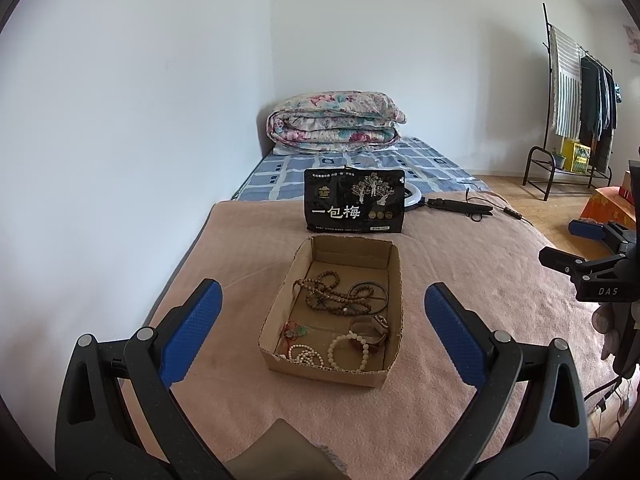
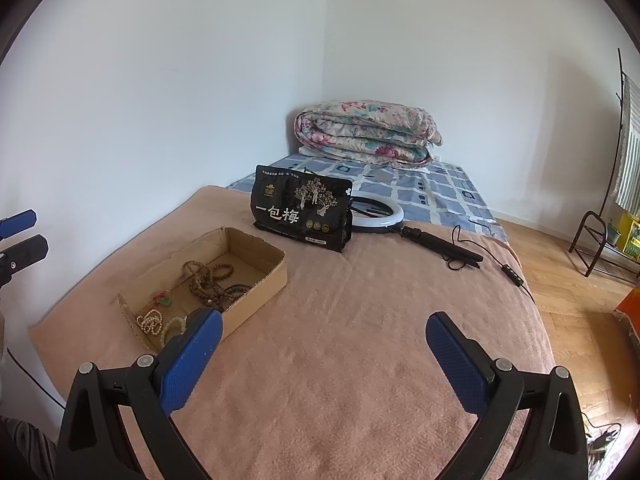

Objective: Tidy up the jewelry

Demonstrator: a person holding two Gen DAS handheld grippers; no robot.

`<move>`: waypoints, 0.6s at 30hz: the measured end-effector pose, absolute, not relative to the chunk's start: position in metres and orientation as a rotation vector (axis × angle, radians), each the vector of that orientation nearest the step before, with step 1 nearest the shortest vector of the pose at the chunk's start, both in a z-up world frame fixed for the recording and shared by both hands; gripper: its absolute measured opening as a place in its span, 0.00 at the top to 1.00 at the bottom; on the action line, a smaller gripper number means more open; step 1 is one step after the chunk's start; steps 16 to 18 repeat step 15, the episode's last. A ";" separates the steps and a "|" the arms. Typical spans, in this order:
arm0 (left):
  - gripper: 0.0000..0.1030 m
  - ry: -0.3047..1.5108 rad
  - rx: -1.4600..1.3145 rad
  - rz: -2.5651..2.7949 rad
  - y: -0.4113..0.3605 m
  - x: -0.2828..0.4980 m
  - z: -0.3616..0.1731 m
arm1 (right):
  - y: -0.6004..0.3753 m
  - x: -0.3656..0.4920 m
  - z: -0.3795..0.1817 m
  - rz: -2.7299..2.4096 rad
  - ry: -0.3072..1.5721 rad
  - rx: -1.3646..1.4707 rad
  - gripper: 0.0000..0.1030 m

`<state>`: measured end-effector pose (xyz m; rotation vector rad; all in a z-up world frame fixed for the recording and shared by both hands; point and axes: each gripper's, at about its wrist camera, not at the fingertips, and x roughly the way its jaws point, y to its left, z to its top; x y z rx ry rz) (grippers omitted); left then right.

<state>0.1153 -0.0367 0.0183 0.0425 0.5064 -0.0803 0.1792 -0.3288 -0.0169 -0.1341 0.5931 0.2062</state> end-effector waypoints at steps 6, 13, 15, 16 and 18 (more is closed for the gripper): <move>0.00 0.509 0.042 -0.079 -0.039 0.116 0.018 | -0.332 0.178 -0.018 0.199 0.597 -0.131 0.00; 0.00 0.506 0.045 -0.079 -0.040 0.116 0.018 | -0.333 0.179 -0.022 0.199 0.605 -0.130 0.00; 0.00 0.507 0.046 -0.079 -0.039 0.116 0.018 | -0.333 0.179 -0.023 0.199 0.607 -0.129 0.00; 0.00 0.507 0.046 -0.079 -0.039 0.116 0.018 | -0.333 0.179 -0.023 0.199 0.607 -0.129 0.00; 0.00 0.507 0.046 -0.079 -0.039 0.116 0.018 | -0.333 0.179 -0.023 0.199 0.607 -0.129 0.00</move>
